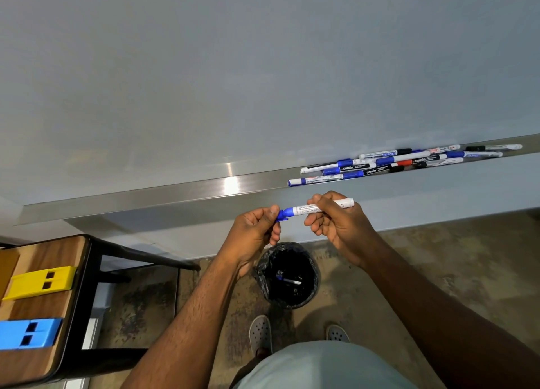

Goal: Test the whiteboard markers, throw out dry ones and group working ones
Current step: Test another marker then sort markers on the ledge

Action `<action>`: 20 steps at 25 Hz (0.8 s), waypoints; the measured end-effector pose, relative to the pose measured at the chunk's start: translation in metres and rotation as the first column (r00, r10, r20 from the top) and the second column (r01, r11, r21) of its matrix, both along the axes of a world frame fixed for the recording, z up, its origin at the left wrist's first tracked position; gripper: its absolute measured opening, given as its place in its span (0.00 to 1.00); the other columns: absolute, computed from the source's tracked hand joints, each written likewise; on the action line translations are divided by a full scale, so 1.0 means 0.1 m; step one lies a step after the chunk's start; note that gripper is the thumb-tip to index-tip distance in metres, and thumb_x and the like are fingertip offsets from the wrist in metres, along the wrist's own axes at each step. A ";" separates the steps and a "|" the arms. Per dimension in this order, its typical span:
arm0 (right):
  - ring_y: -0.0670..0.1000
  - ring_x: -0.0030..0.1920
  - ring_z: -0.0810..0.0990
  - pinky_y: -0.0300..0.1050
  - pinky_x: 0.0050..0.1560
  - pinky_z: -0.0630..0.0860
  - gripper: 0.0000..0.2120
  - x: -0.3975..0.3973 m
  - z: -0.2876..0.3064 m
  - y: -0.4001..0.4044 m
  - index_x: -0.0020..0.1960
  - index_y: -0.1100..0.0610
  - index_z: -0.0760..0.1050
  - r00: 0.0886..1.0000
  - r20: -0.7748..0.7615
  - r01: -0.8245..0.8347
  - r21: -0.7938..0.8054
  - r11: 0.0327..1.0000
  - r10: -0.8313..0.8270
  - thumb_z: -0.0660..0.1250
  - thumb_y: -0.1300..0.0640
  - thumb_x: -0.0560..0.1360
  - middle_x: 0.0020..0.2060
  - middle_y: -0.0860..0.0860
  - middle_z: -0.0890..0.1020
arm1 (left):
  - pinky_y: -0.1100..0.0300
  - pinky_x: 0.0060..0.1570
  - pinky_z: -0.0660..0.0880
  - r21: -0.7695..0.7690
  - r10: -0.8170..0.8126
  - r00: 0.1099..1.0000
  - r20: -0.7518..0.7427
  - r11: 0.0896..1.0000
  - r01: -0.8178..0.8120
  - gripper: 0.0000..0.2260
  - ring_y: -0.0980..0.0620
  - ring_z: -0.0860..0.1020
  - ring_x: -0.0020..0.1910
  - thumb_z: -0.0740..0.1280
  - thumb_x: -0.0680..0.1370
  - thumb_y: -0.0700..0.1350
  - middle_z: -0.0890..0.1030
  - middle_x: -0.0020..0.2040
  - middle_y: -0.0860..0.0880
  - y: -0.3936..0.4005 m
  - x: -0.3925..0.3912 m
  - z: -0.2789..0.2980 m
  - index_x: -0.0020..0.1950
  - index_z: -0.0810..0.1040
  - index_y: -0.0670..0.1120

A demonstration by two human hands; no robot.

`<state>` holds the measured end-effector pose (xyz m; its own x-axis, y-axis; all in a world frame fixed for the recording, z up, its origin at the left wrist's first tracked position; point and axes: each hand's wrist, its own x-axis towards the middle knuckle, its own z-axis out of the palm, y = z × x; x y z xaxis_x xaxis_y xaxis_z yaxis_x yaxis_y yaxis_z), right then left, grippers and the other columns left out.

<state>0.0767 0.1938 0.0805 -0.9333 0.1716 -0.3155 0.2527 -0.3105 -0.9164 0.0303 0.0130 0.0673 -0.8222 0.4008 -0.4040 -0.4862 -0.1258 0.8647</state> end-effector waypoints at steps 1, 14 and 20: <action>0.51 0.31 0.79 0.42 0.35 0.77 0.09 0.01 -0.01 0.00 0.49 0.61 0.78 1.000 0.006 0.001 0.010 1.000 -0.001 0.62 0.56 0.80 0.33 0.59 0.82 | 0.61 0.31 0.71 -0.026 -0.008 1.000 -0.012 1.000 0.008 0.13 0.52 0.71 0.29 0.68 0.74 0.49 0.76 0.30 0.46 0.01 0.00 -0.01 0.47 0.80 0.39; 0.53 0.35 0.82 0.45 0.38 0.79 0.06 0.05 -0.31 -0.01 0.48 0.61 0.79 0.995 -0.038 -0.076 0.360 0.930 0.096 0.66 0.58 0.78 0.36 0.57 0.85 | 0.55 0.48 0.76 -0.611 -0.310 0.915 -0.259 0.786 0.094 0.16 0.49 0.79 0.42 0.63 0.80 0.54 0.83 0.46 0.44 0.02 -0.29 -0.15 0.55 0.80 0.43; 0.50 0.39 0.80 0.42 0.37 0.71 0.11 0.56 -1.54 0.25 0.49 0.53 0.81 0.868 0.396 -0.490 0.782 0.385 0.299 0.62 0.49 0.77 0.40 0.48 0.83 | 0.48 0.75 0.46 -0.996 -0.762 0.643 -0.075 0.031 -0.079 0.34 0.47 0.44 0.78 0.50 0.81 0.62 0.42 0.79 0.46 -0.25 -0.75 -0.66 0.79 0.41 0.45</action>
<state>0.1329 0.2189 -0.0732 -0.9199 0.0625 -0.3871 0.2969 0.7559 -0.5835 -0.0446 -0.0120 0.0016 -0.8684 0.3777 -0.3213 0.3558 0.9259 0.1269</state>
